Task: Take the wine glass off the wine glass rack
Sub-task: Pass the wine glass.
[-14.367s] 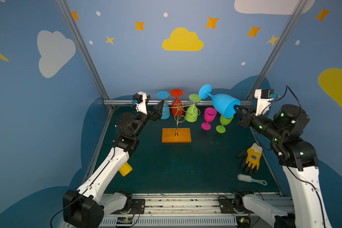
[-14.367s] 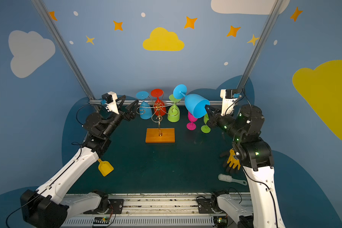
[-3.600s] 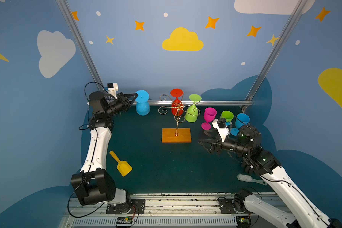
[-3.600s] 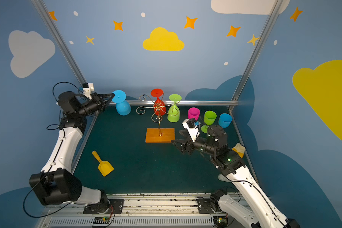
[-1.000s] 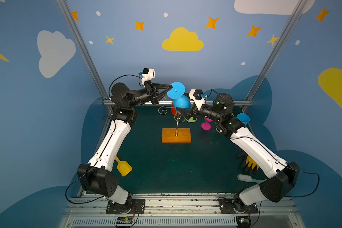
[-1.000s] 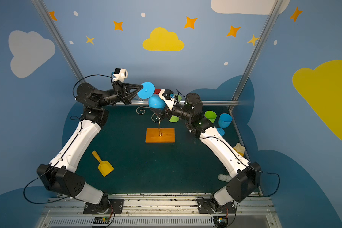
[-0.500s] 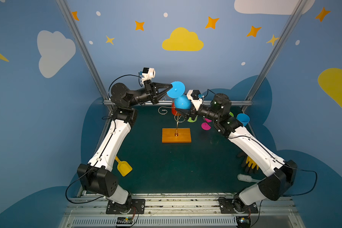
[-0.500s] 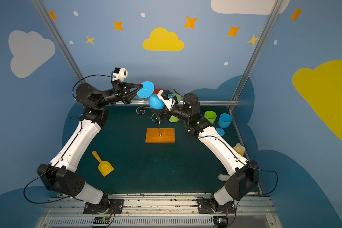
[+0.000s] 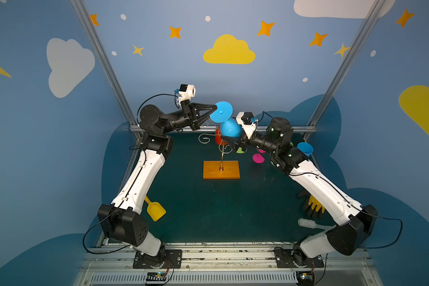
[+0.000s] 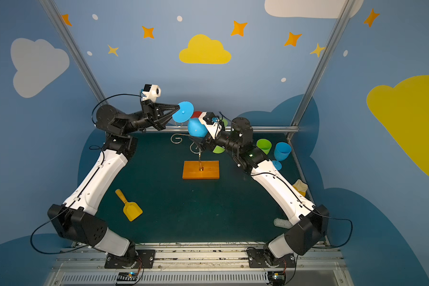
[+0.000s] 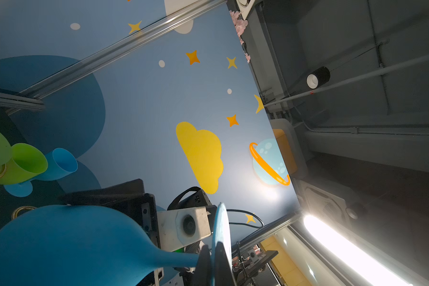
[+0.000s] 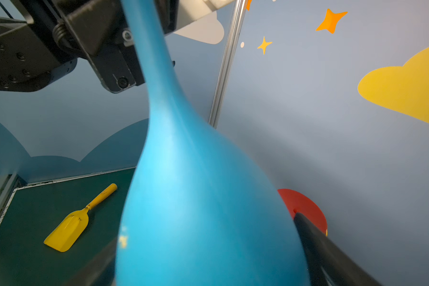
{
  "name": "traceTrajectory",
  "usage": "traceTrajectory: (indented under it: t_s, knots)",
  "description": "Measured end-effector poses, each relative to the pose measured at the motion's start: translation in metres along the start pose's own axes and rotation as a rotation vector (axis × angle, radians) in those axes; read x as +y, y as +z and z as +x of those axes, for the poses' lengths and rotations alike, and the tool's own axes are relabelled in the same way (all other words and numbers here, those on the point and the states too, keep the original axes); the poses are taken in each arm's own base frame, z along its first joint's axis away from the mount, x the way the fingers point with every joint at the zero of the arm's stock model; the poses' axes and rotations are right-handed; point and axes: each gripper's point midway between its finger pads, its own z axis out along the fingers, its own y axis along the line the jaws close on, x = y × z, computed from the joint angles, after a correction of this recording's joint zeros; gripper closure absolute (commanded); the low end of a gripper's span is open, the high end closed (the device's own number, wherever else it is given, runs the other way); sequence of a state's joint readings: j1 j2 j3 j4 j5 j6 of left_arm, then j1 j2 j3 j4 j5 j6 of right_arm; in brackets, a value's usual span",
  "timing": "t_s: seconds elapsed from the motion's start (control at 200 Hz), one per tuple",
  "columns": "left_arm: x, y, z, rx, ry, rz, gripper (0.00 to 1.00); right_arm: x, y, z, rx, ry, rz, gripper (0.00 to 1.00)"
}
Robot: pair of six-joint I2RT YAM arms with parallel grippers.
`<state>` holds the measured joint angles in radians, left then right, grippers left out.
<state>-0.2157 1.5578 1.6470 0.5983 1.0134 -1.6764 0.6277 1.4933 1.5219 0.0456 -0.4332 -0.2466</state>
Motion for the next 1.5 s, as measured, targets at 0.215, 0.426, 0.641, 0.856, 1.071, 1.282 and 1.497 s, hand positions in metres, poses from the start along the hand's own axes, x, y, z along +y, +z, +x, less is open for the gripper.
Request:
traceTrajectory:
  t_s: [0.215, 0.426, 0.641, 0.856, 1.071, 1.282, 1.497]
  knots:
    - [0.0, 0.0, -0.002, -0.011, 0.003, 0.002, 0.85, 0.003, 0.001, 0.001, 0.018, 0.01, -0.003, 0.35]
    - [0.006, 0.001, -0.008, -0.031, 0.046, -0.001, 0.49, 0.003, -0.002, 0.019, 0.098, 0.065, 0.018, 0.43]
    - [0.026, -0.001, -0.016, -0.077, 0.107, -0.038, 0.41, 0.006, -0.04, 0.017, 0.199, 0.129, 0.092, 0.45]
    - [0.053, -0.007, -0.021, -0.131, 0.326, -0.167, 0.4, 0.008, -0.099, -0.007, 0.262, 0.182, 0.203, 0.45]
    - [0.054, -0.01, -0.004, -0.157, 0.81, -0.292, 0.42, 0.011, -0.125, 0.0, 0.38, 0.264, 0.249, 0.48]
    - [0.039, -0.003, 0.013, -0.113, 1.276, -0.306, 0.44, 0.014, -0.13, 0.018, 0.485, 0.323, 0.261, 0.48]
    - [0.042, 0.008, 0.027, -0.067, 1.55, -0.3, 0.47, 0.013, -0.121, 0.028, 0.531, 0.36, 0.248, 0.5]
